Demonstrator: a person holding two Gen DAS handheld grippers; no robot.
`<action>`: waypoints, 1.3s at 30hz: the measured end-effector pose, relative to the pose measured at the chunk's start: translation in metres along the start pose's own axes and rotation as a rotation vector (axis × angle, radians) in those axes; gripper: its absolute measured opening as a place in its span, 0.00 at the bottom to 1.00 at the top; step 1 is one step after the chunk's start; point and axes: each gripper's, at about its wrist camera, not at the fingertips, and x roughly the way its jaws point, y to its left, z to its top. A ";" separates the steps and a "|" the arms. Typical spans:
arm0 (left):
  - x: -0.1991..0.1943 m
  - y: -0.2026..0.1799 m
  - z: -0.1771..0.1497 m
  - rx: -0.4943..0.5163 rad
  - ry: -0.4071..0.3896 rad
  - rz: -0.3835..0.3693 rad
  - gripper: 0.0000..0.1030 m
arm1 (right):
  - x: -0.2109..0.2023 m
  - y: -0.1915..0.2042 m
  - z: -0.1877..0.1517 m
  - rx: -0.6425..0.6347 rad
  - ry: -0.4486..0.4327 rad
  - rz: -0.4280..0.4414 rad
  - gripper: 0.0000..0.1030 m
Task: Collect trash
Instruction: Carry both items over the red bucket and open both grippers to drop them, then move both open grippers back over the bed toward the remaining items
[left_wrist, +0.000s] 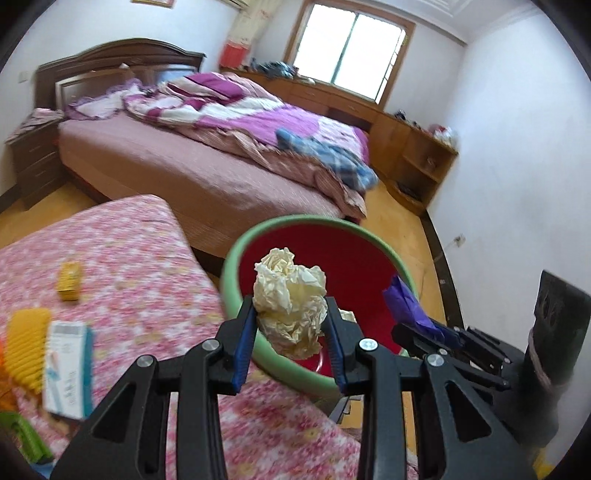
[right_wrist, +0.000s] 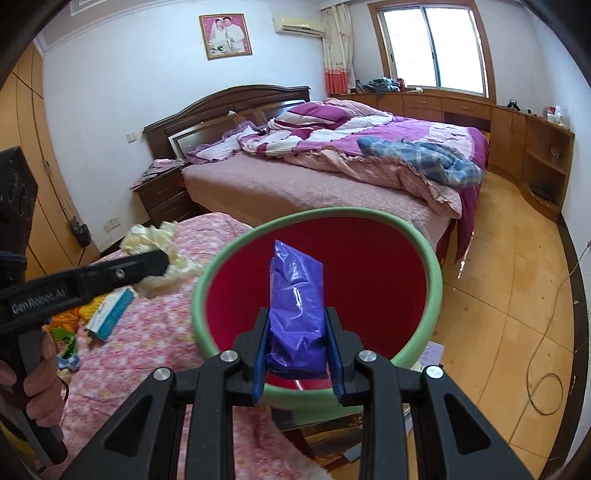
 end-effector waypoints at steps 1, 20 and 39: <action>0.004 -0.002 0.000 0.004 0.008 -0.006 0.35 | 0.002 -0.002 0.000 0.004 0.003 -0.001 0.30; 0.007 -0.003 -0.003 -0.018 0.001 0.039 0.58 | 0.001 -0.002 0.001 0.023 -0.041 0.008 0.57; -0.092 0.036 -0.033 -0.126 -0.061 0.157 0.58 | -0.041 0.056 -0.003 -0.013 -0.033 0.085 0.66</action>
